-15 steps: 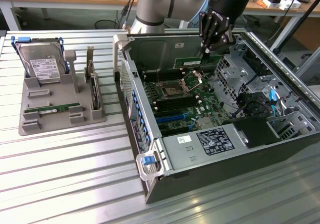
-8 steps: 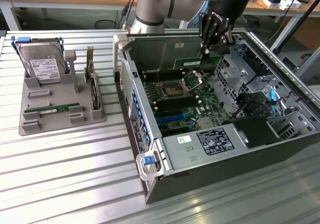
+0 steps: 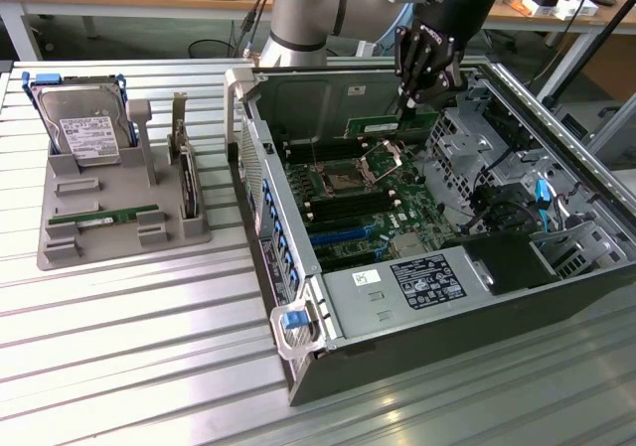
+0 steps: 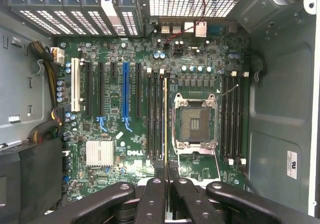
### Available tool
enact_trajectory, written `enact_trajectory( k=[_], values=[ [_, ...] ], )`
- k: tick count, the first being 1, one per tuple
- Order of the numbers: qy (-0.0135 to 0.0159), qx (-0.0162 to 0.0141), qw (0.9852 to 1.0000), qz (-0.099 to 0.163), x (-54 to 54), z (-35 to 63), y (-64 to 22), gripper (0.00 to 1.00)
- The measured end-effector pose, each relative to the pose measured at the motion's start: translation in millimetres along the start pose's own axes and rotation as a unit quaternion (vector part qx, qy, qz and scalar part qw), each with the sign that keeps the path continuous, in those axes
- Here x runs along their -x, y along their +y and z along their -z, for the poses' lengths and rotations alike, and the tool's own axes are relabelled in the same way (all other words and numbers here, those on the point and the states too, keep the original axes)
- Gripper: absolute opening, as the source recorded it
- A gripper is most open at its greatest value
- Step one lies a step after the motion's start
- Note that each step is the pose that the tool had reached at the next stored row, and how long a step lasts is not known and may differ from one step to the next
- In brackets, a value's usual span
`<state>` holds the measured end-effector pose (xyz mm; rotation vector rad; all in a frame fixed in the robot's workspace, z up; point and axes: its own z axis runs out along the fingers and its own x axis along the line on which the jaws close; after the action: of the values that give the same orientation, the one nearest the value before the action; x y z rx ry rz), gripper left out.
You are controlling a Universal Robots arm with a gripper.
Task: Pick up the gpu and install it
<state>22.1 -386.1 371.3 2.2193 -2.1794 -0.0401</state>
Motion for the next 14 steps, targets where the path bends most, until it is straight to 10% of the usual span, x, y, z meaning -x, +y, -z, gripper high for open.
enact_trajectory(
  k=[14],
  values=[
    [0.0000, 0.0000, 1.0000, 0.000, 0.0, -3.0, -0.1, 0.12]
  ],
)
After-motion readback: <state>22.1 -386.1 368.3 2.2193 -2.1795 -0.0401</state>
